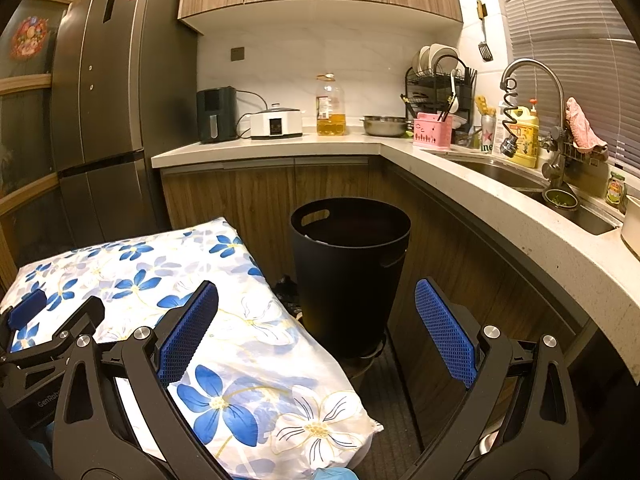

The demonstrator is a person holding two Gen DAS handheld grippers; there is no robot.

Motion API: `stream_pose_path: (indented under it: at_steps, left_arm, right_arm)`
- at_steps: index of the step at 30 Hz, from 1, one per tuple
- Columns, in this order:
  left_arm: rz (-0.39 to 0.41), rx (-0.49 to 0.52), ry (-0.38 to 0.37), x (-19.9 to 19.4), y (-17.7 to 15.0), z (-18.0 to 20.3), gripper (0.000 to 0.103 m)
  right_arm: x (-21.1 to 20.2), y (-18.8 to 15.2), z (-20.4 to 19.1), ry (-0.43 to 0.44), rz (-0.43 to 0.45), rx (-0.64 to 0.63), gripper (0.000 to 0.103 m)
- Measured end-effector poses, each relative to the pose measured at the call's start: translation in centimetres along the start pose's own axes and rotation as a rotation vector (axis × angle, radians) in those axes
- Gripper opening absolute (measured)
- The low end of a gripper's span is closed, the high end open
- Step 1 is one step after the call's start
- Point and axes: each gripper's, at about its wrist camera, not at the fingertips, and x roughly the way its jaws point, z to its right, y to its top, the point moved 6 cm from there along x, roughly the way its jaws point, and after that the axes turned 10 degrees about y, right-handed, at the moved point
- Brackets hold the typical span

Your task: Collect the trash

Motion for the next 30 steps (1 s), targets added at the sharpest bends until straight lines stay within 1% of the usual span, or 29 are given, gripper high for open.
stream_pose_path:
  at_steps: [8,11,12,14,17,20,24,28,30]
  left_arm:
    - [0.005,0.01,-0.005,-0.08,0.08,0.15,0.097]
    - [0.01,0.021,-0.013,-0.17,0.14,0.24,0.089]
    - [0.011,0.022,-0.015,-0.21,0.18,0.3,0.084]
    - [0.014,0.028,-0.015,-0.19,0.29,0.33,0.081]
    - [0.019,0.039,-0.016,-0.27,0.28,0.49,0.081]
    - [0.018,0.045,-0.015,-0.25,0.19,0.59,0.081]
    - [0.013,0.045,-0.008,-0.18,0.05,0.51,0.087]
    - [0.018,0.051,0.001,-0.29,-0.05,0.61,0.091]
    - [0.023,0.051,0.01,-0.48,-0.04,0.59,0.097]
  right_arm:
    - [0.0,0.17,-0.06,0.001,0.001,-0.001,0.097]
    - [0.02,0.15,-0.03,0.0,0.0,-0.001,0.097]
    - [0.02,0.19,-0.04,0.0,0.0,0.0,0.097]
    - [0.05,0.31,-0.07,-0.002,0.0,0.001,0.097]
    - [0.04,0.45,0.02,-0.004,0.0,0.003,0.097]
    - [0.06,0.54,0.08,-0.004,0.0,0.004,0.097]
    - [0.05,0.57,0.12,-0.007,0.001,0.006,0.097]
    - [0.06,0.4,0.26,-0.008,0.002,0.009,0.097]
    - [0.07,0.42,0.27,-0.008,0.001,0.009,0.097]
